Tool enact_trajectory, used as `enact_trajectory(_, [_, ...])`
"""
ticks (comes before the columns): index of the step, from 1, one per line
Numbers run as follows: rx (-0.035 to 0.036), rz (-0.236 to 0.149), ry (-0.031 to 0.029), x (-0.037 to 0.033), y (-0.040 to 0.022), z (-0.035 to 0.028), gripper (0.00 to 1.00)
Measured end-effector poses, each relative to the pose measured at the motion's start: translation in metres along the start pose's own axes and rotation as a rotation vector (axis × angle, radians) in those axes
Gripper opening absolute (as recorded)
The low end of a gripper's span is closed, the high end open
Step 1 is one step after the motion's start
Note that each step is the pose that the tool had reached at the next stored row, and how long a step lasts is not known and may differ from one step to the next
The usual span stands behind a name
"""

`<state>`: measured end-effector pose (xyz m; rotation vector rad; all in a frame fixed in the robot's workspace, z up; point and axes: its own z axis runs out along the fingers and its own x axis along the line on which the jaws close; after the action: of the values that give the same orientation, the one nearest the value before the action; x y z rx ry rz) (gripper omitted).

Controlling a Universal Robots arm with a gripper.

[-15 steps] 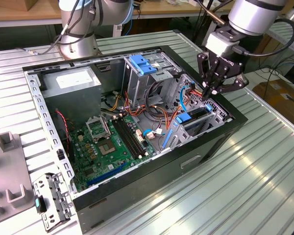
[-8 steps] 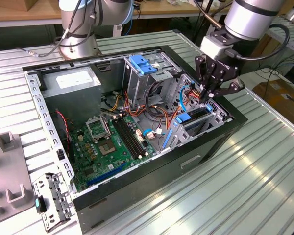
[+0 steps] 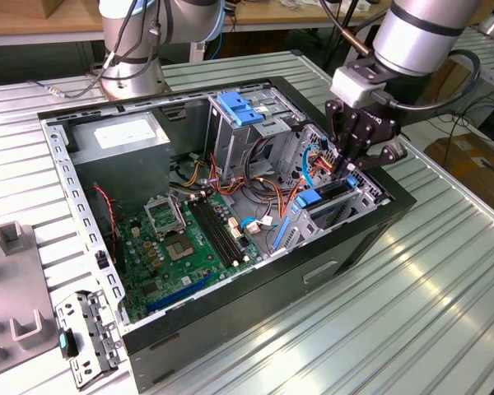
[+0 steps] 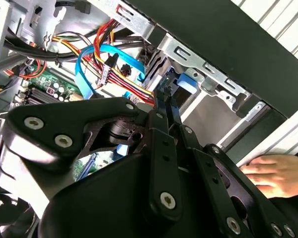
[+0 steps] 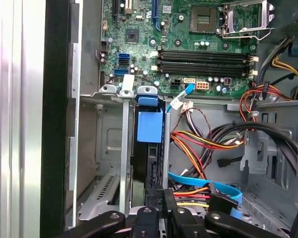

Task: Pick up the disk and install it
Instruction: 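Insert the first disk wire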

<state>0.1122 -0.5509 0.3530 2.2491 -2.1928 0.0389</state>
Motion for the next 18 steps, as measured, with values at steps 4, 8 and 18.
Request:
enact_trajectory(4, [-0.0002,0.006,0.0002,0.0005,0.0002,0.0032,0.16])
enact_trajectory(8, [-0.0003,0.011,0.0002,0.0024,0.0004,0.005,0.16])
enact_trajectory(18, [-0.0009,0.046,0.001,0.0031,0.0014,0.0084,0.16])
